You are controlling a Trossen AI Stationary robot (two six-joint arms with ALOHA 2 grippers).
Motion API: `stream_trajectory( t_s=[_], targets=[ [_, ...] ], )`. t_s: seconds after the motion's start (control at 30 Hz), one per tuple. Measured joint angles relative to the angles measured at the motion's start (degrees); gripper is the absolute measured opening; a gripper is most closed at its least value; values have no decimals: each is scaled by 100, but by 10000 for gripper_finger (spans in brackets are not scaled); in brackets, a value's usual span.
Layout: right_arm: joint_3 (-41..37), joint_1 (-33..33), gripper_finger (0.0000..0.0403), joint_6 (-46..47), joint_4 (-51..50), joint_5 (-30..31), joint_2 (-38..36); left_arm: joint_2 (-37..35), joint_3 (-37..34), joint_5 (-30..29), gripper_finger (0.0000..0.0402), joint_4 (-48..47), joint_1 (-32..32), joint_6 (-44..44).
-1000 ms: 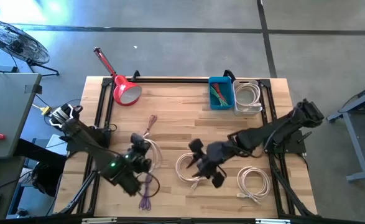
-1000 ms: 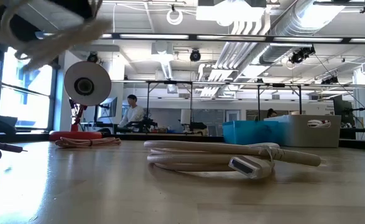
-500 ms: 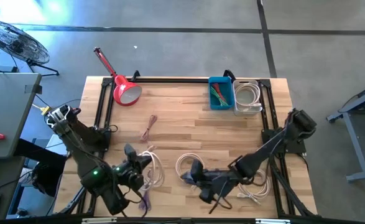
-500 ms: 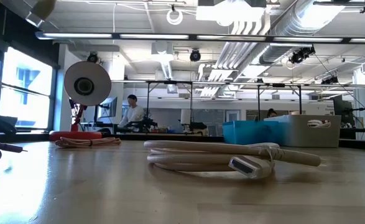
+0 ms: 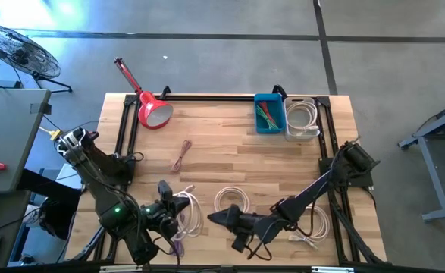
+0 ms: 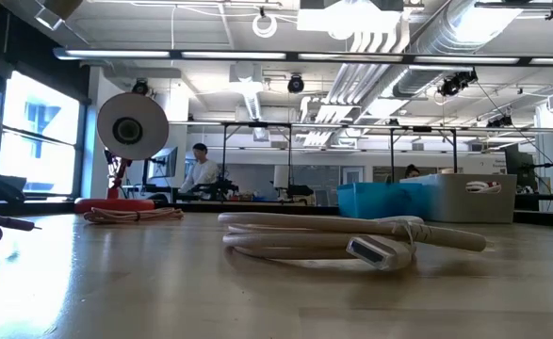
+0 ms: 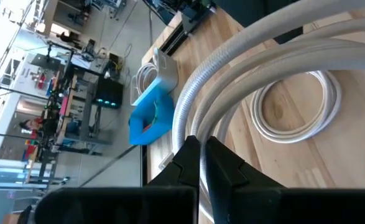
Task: Pick & Place USB Port
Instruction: Put the white HDMI cable into the gray bin
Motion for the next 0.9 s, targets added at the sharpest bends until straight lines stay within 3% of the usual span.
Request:
stream_trajectory(
  t_s=[0.33,0.9],
  targets=[
    [0,-127,165,-562,208,-430,0,6,-7,5,1,19,0,-17],
    [2,-562,165,-543,481,-1013,2,10,-9,112,1,33,2,-22]
  ],
)
